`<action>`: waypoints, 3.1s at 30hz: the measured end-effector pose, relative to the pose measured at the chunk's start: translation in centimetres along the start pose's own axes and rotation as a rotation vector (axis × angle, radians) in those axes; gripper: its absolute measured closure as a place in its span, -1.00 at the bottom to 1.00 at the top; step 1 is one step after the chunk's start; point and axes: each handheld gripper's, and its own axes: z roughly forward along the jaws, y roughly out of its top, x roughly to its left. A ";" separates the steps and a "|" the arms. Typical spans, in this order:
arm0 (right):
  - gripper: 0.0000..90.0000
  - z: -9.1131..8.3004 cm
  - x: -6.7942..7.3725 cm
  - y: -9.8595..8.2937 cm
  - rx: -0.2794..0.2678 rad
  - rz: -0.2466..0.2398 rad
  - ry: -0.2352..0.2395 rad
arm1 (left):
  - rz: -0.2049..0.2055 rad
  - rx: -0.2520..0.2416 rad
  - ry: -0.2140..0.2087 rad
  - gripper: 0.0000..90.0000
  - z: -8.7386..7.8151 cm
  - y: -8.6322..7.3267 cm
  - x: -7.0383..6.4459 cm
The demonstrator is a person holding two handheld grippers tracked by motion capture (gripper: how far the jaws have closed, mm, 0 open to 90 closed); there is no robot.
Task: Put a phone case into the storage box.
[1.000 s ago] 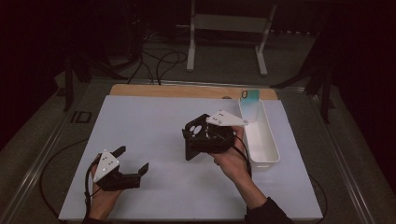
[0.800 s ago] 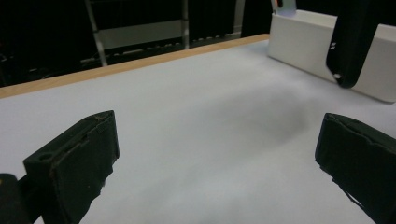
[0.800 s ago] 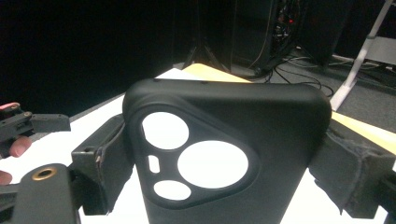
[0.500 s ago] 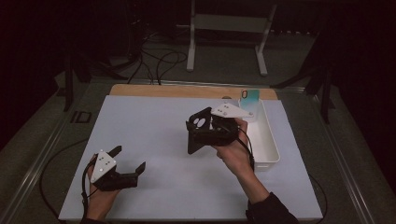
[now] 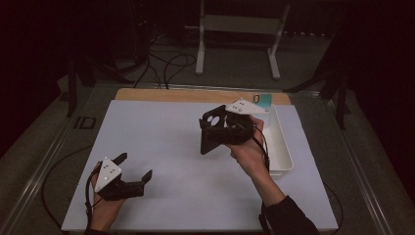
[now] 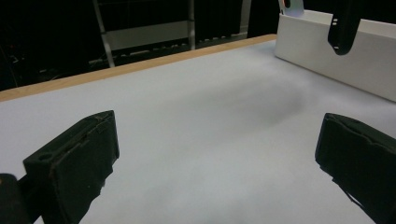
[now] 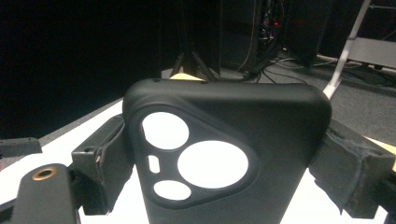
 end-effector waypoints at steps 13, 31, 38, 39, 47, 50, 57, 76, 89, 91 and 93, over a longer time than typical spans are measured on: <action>-0.68 0.2 -1.1 0.7 -0.006 0.015 -0.031 | -0.004 0.000 -0.002 -1.00 0.0 -0.1 0.1; -0.69 1.0 -3.1 1.0 -0.007 0.036 -0.074 | -0.005 0.008 0.000 -1.00 0.2 -0.2 0.1; -0.69 1.1 -3.9 1.2 -0.005 0.042 -0.097 | -0.006 0.010 -0.001 -1.00 0.2 -0.2 0.1; -0.69 1.1 -4.4 1.3 -0.005 0.058 -0.102 | -0.006 0.012 -0.003 -1.00 0.2 -0.3 0.0; -0.69 1.1 -5.1 1.5 -0.007 0.065 -0.122 | -0.003 0.013 -0.002 -1.00 0.2 -0.2 0.0; -0.69 0.9 -6.1 1.9 -0.009 0.069 -0.142 | -0.006 0.011 -0.002 -1.00 0.2 -0.2 0.0; -0.69 0.6 -7.3 2.1 -0.014 0.071 -0.168 | -0.006 0.012 -0.004 -1.00 0.2 -0.2 0.0; -0.69 0.5 -9.5 2.8 -0.017 0.086 -0.227 | 0.014 0.022 -0.008 -1.00 0.4 -0.3 -0.3; -0.69 0.2 -11.4 2.9 -0.011 0.094 -0.288 | 0.011 0.016 -0.006 -1.00 0.3 -0.3 -0.2; -0.69 0.2 -11.6 3.0 -0.012 0.098 -0.295 | 0.011 0.016 -0.005 -1.00 0.3 -0.3 -0.2; -0.69 0.2 -11.8 3.0 -0.010 0.095 -0.306 | 0.012 0.017 -0.006 -1.00 0.3 -0.3 -0.3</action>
